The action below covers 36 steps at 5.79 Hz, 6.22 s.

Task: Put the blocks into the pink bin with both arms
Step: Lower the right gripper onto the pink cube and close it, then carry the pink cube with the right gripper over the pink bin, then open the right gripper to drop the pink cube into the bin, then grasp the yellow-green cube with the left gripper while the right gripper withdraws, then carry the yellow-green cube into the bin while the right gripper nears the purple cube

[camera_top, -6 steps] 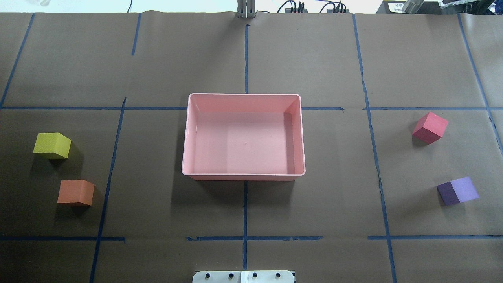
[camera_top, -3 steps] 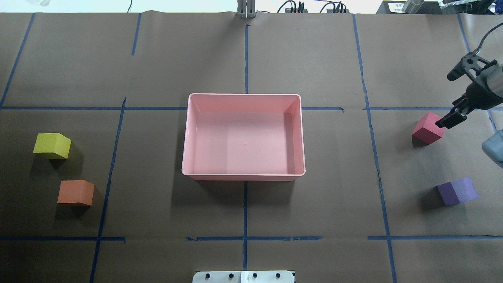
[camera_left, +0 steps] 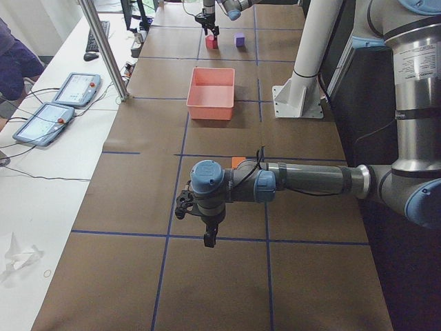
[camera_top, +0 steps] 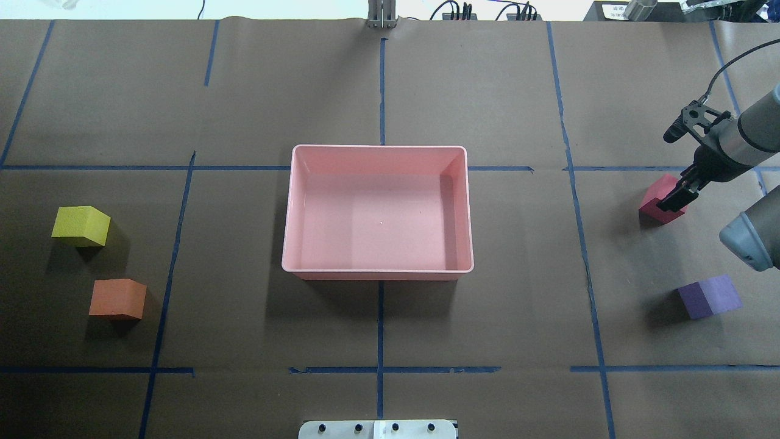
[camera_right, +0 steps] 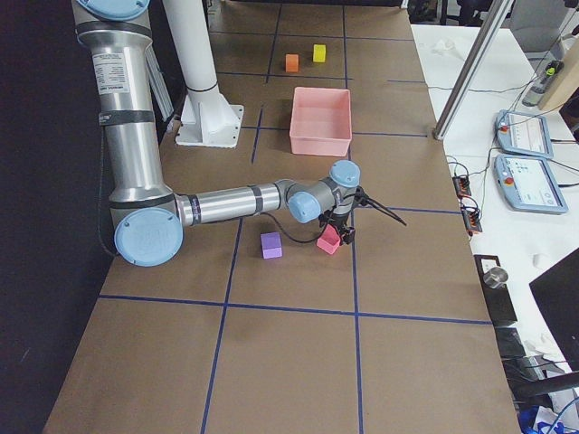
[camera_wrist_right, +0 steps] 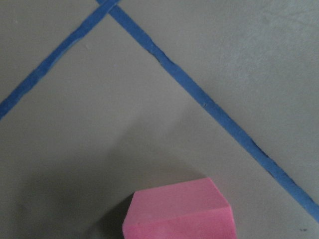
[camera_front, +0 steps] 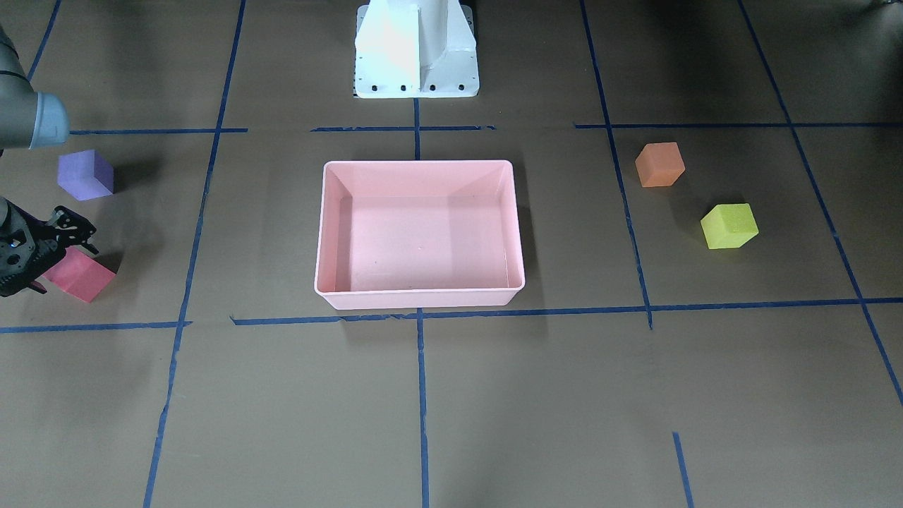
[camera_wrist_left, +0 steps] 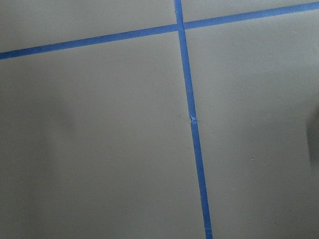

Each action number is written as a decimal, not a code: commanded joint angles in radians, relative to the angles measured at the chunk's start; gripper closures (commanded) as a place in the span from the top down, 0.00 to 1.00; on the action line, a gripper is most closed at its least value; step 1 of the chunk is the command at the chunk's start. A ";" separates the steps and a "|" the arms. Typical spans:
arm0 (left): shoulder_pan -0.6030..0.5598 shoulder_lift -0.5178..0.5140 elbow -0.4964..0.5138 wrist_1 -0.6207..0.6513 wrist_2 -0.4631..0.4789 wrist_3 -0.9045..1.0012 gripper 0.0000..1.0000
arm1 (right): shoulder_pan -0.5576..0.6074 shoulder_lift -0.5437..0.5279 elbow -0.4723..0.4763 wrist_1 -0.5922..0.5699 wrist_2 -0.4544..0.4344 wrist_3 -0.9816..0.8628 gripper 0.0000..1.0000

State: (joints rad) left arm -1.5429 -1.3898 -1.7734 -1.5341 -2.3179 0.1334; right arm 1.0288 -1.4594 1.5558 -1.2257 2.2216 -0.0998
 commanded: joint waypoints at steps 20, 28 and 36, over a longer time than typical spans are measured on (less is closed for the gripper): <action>0.515 -0.138 0.121 -0.647 0.073 -0.934 1.00 | -0.240 0.449 0.339 -0.509 -0.155 1.008 1.00; 0.607 -0.222 0.123 -0.638 0.124 -0.997 0.50 | -0.221 0.355 0.404 -0.505 -0.154 0.900 1.00; 0.940 -0.856 0.005 -0.170 0.439 -1.541 0.99 | -0.110 -0.447 0.456 0.267 -0.092 0.578 1.00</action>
State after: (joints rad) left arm -0.6664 -2.2151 -1.7718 -1.7217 -1.9662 -1.3765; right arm 0.9184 -1.8635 2.0665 -1.0605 2.1295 0.4775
